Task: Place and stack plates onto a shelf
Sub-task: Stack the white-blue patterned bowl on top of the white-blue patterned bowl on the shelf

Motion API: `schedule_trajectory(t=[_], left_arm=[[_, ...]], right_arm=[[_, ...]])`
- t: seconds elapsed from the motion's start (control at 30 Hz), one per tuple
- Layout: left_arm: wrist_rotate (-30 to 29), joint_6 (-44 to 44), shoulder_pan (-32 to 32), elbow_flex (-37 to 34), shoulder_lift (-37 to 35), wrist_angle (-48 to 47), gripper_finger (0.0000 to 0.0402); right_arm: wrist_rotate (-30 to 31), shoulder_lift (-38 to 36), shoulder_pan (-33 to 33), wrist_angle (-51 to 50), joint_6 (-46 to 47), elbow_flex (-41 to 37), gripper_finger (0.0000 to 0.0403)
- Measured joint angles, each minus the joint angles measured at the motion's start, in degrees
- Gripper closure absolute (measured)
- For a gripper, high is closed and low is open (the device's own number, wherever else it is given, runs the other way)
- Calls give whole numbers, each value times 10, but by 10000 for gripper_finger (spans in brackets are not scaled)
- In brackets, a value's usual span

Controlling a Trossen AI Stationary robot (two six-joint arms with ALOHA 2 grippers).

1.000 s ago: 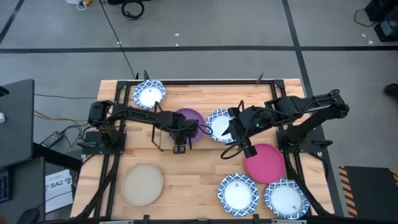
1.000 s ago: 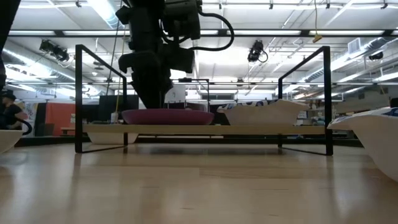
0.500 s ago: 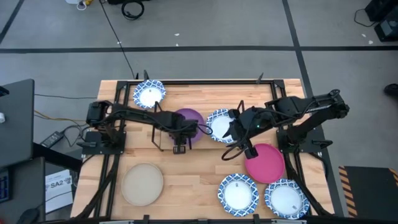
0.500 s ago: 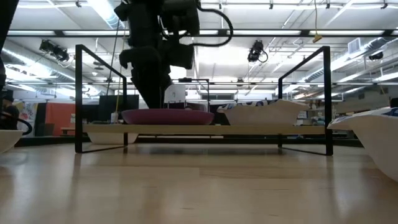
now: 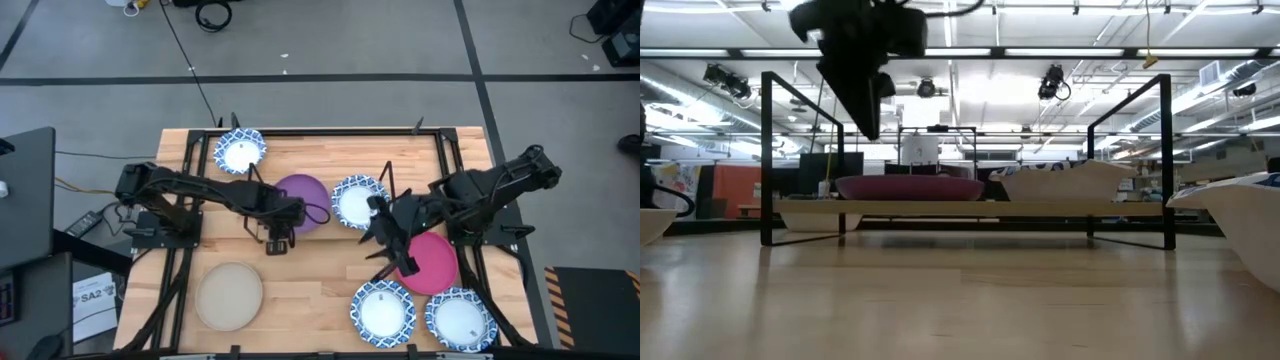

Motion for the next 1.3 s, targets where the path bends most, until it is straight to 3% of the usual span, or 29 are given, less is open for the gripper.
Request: schedule_trajectory(t=[0.47, 0.77, 1.3], left_arm=[[0, -34, -56, 0, -28, -11, 299], [-2, -45, -56, 0, -28, -10, 299], [-2, -45, -56, 0, -27, -10, 299]], right_arm=[[-65, 0, 40, 227, 126, -211, 224], [-65, 0, 56, 232, 259, -273, 228], [13, 0, 98, 228, 408, -356, 229]])
